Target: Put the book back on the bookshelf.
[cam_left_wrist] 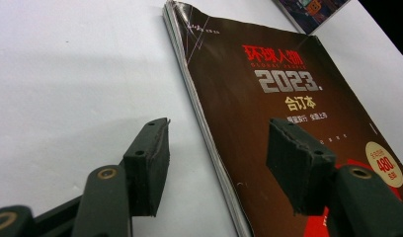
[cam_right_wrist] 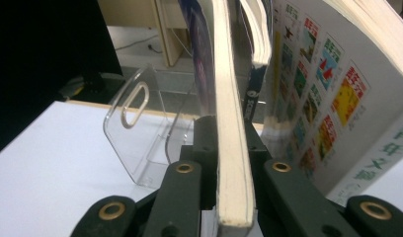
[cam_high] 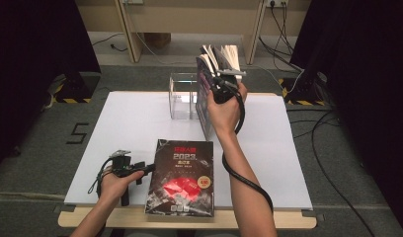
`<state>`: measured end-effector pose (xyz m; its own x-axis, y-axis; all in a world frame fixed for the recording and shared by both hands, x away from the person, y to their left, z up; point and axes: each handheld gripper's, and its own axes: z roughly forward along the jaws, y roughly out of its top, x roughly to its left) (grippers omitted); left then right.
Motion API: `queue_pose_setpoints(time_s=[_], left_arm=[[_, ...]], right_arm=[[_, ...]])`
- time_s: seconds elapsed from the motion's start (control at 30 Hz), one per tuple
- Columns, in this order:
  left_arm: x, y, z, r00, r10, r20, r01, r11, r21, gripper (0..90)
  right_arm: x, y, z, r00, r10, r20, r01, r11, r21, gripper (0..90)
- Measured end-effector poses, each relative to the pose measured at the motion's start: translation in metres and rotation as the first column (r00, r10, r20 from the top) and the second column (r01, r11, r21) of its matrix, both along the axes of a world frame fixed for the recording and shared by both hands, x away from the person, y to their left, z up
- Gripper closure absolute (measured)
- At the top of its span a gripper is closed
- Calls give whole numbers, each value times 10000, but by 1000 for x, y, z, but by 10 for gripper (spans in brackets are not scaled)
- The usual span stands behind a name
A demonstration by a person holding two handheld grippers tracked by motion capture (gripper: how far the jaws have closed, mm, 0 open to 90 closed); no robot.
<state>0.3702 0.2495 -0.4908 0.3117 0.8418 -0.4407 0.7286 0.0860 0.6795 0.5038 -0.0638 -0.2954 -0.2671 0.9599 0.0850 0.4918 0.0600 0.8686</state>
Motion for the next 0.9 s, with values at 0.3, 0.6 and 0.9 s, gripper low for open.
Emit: queue_pose_setpoints(time_s=[0.3,0.6,0.9], left_arm=[[1,2,1,10000,32,-2,-32,10000,-26,415],[1,3,1,10000,19,-3,-19,10000,-49,415],[1,4,0,10000,1,16,-1,10000,-68,415]], right_arm=[[7,10,4,9980,-68,630,67,10000,17,830],[19,19,4,9907,-725,1148,732,9973,-13,829],[26,26,-7,9845,-1177,1298,1209,9925,-175,828]])
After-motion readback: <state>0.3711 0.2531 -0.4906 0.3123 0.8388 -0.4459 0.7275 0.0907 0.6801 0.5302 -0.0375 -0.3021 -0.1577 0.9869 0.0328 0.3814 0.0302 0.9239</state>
